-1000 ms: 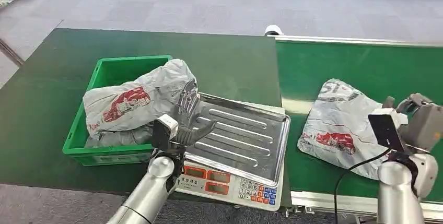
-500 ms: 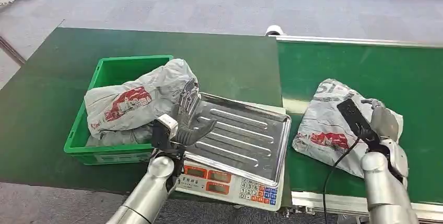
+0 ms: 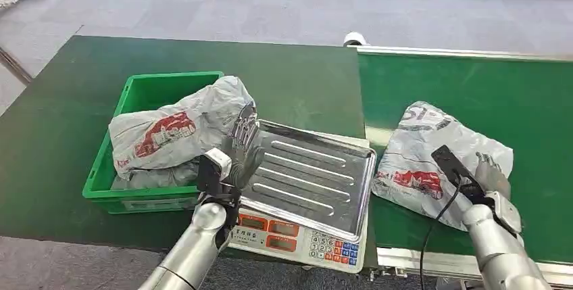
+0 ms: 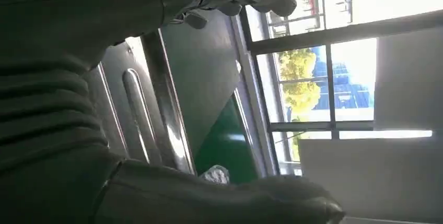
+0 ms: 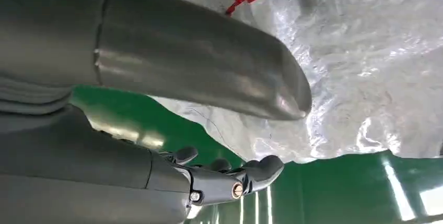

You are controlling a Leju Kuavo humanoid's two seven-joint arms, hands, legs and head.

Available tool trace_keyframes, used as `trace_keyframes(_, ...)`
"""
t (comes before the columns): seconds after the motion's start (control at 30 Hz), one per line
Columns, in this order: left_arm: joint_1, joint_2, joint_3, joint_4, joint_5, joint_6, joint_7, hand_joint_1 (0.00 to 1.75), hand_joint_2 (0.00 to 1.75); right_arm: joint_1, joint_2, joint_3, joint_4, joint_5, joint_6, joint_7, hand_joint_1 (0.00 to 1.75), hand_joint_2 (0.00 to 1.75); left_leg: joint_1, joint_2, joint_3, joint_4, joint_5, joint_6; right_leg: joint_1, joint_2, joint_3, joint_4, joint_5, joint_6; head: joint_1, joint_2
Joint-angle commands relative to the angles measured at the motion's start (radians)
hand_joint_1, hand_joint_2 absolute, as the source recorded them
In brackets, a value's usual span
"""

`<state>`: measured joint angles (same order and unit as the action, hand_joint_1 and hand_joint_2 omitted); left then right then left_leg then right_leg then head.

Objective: Moved the parcel from conveyor to table for the left to box.

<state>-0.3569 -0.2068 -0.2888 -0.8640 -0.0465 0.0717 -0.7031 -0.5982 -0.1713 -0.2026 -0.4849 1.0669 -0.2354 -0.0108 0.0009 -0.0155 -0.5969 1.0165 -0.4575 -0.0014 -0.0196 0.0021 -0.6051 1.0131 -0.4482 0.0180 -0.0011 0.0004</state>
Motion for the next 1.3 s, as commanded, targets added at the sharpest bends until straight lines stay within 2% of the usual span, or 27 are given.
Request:
trace_keyframes(0.03, -0.05, 0.008, -0.042, 0.086, -0.003, 0.001, 0.005, 0.0, 0.0, -0.078, -0.052, 0.079, 0.201, 0.064, 0.135, 0.205, 0.0, 0.0, 0.0, 0.0, 0.002, -0.001, 0.0, 0.0, 0.001, -0.001, 0.002, -0.001, 0.0, -0.001, 0.0, 0.0)
trace_keyframes(0.27, -0.059, 0.013, -0.037, 0.101, 0.004, 0.014, 0.005, 0.0, 0.0, -0.105, -0.035, 0.099, 0.213, 0.081, 0.249, 0.218, 0.0, 0.0, 0.0, 0.003, 0.001, -0.001, 0.0, -0.001, 0.0, 0.002, 0.001, -0.001, 0.0, -0.001, 0.0, 0.0)
trace_keyframes(0.43, -0.072, 0.012, -0.037, 0.119, 0.007, 0.021, 0.005, 0.0, 0.0, -0.118, -0.021, 0.096, 0.22, 0.052, 0.395, 0.128, 0.0, 0.0, 0.0, 0.004, 0.001, 0.0, 0.0, -0.001, 0.001, 0.002, 0.001, -0.001, 0.001, -0.002, 0.0, 0.0)
trace_keyframes(0.63, -0.059, 0.016, -0.043, 0.106, 0.005, 0.025, 0.005, 0.0, 0.0, -0.103, -0.029, 0.13, 0.205, 0.064, 0.448, 0.069, 0.0, 0.0, 0.0, 0.002, 0.001, 0.0, 0.0, 0.0, 0.0, 0.001, 0.001, -0.001, 0.0, -0.001, 0.0, 0.0)
trace_keyframes(0.67, -0.059, 0.016, -0.043, 0.106, 0.005, 0.025, 0.005, 0.0, 0.0, -0.103, -0.029, 0.13, 0.205, 0.064, 0.448, 0.069, 0.0, 1.75, 0.0, 0.003, 0.002, -0.001, 0.0, -0.001, 0.001, 0.002, 0.002, -0.002, 0.001, -0.001, 0.0, 0.0)
trace_keyframes(0.8, -0.057, 0.017, -0.044, 0.103, 0.007, 0.028, 0.005, 0.0, 0.0, -0.102, -0.018, 0.146, 0.195, 0.065, 0.446, 0.056, 0.0, 1.75, 0.0, 0.004, 0.002, -0.002, 0.0, -0.001, 0.001, 0.003, 0.002, -0.002, 0.001, -0.002, 0.0, 0.0)
trace_keyframes(0.83, -0.056, 0.017, -0.043, 0.102, 0.008, 0.029, 0.005, 0.0, 0.0, -0.099, -0.015, 0.151, 0.191, 0.067, 0.438, 0.054, 1.19, 1.75, 0.0, 0.004, 0.002, -0.001, 0.0, -0.001, 0.0, 0.003, 0.001, -0.002, 0.001, -0.001, 0.0, 0.0)
trace_keyframes(0.87, -0.053, 0.018, -0.041, 0.097, 0.01, 0.03, 0.005, 0.0, 0.0, -0.098, -0.011, 0.156, 0.187, 0.068, 0.428, 0.049, 1.75, 1.75, 0.0, 0.004, 0.002, -0.001, 0.0, -0.001, 0.0, 0.003, 0.001, -0.001, 0.001, -0.001, 0.0, 0.0)
trace_keyframes(1.3, -0.044, 0.021, -0.036, 0.08, 0.011, 0.03, 0.005, 0.0, 0.0, -0.101, -0.014, 0.192, 0.167, 0.061, 0.377, 0.002, 1.75, 1.75, 0.0, 0.004, 0.004, -0.002, 0.0, -0.001, 0.001, 0.003, 0.003, -0.003, 0.001, -0.002, 0.0, 0.0)
